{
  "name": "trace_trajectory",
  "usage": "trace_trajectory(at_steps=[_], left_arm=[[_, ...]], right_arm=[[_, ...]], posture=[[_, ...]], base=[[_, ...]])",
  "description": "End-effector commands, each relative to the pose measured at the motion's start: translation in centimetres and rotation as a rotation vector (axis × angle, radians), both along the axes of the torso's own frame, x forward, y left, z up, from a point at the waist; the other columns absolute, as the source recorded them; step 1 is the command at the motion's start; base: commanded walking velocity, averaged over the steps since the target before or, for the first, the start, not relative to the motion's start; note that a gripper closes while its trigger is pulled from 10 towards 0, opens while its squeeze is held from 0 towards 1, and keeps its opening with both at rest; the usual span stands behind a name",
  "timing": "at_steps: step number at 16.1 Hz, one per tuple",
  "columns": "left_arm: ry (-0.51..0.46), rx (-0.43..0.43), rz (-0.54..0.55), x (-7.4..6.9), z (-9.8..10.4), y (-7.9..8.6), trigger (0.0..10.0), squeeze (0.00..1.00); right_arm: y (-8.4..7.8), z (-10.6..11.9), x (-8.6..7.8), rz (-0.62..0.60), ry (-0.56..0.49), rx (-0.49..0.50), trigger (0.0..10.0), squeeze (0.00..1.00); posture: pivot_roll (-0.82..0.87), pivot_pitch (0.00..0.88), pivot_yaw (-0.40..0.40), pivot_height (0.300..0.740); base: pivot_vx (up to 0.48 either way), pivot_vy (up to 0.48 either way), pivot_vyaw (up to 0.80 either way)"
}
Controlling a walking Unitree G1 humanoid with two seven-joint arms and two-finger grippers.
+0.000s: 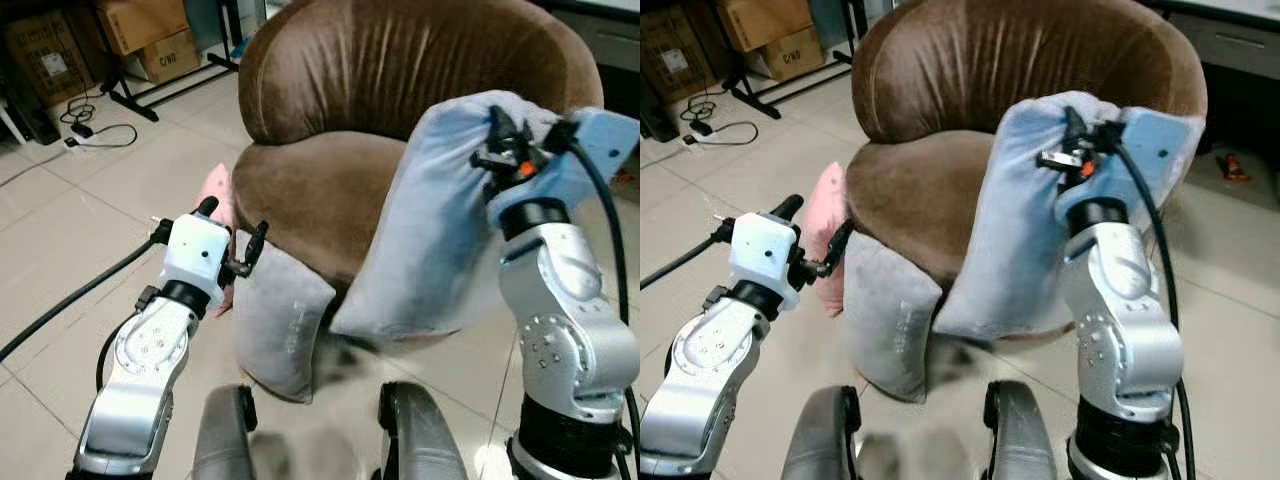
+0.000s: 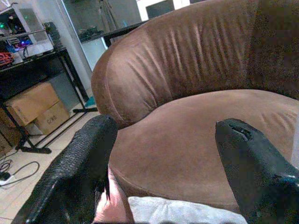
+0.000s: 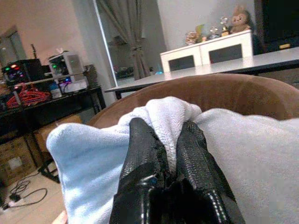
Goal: Move the pillow to the sofa from floor
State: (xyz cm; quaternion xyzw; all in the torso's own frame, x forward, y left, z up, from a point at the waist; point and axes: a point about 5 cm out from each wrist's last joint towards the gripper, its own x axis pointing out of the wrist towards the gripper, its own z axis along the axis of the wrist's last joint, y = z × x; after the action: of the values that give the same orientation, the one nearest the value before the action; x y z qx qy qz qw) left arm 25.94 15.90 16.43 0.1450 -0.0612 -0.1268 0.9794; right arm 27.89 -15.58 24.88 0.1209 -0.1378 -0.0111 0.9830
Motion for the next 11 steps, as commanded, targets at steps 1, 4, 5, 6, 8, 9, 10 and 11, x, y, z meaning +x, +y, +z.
trace_trajectory(at_steps=[1, 4, 5, 6, 8, 9, 10, 11], left_arm=[[0.013, 0.015, -0.006, 0.2, -0.2, -0.1, 10.0, 0.00], [0.052, 0.003, 0.031, 0.1, -1.5, 0.6, 10.0, 0.00], [0.058, 0.008, 0.036, 0.0, -1.8, 0.7, 10.0, 0.00], [0.060, 0.009, 0.032, 0.0, -1.8, 0.7, 10.0, 0.00], [0.047, 0.004, 0.025, 0.1, -1.5, 0.6, 10.0, 0.00], [0.042, 0.003, 0.022, 0.3, -1.4, 0.5, 10.0, 0.00], [0.041, 0.002, 0.021, 0.3, -1.4, 0.4, 10.0, 0.00], [0.040, 0.000, 0.020, 0.3, -1.4, 0.4, 10.0, 0.00]], right_arm=[[-0.4, 0.0, -0.1, -0.025, -0.016, 0.012, 10.0, 0.00], [-1.0, -2.7, -0.5, -0.064, 0.082, 0.019, 10.0, 0.00], [-1.0, -2.9, -0.6, -0.066, 0.091, 0.021, 10.0, 0.00], [-1.0, -3.1, -0.7, -0.068, 0.097, 0.020, 10.0, 0.00], [-1.1, -3.0, -0.7, -0.070, 0.092, 0.023, 10.0, 0.00], [-1.1, -2.8, -0.6, -0.067, 0.082, 0.033, 10.0, 0.00], [-1.0, -2.6, -0.6, -0.065, 0.076, 0.037, 10.0, 0.00], [-1.0, -2.1, -0.6, -0.062, 0.057, 0.039, 10.0, 0.00]], posture=[[-0.02, 0.000, -0.002, 0.627], [-0.03, 0.000, 0.003, 0.652], [-0.03, 0.000, 0.003, 0.657], [-0.03, 0.000, 0.005, 0.667], [-0.04, 0.000, 0.007, 0.682], [-0.04, 0.000, 0.008, 0.692], [-0.04, 0.000, 0.008, 0.697], [-0.04, 0.000, 0.008, 0.707]], base=[[0.000, 0.000, 0.00], [0.000, 0.000, 0.00], [0.000, 0.000, 0.00], [0.000, 0.000, 0.00], [0.000, 0.000, 0.00], [0.000, 0.000, 0.00], [0.000, 0.000, 0.00], [0.000, 0.000, 0.00]])
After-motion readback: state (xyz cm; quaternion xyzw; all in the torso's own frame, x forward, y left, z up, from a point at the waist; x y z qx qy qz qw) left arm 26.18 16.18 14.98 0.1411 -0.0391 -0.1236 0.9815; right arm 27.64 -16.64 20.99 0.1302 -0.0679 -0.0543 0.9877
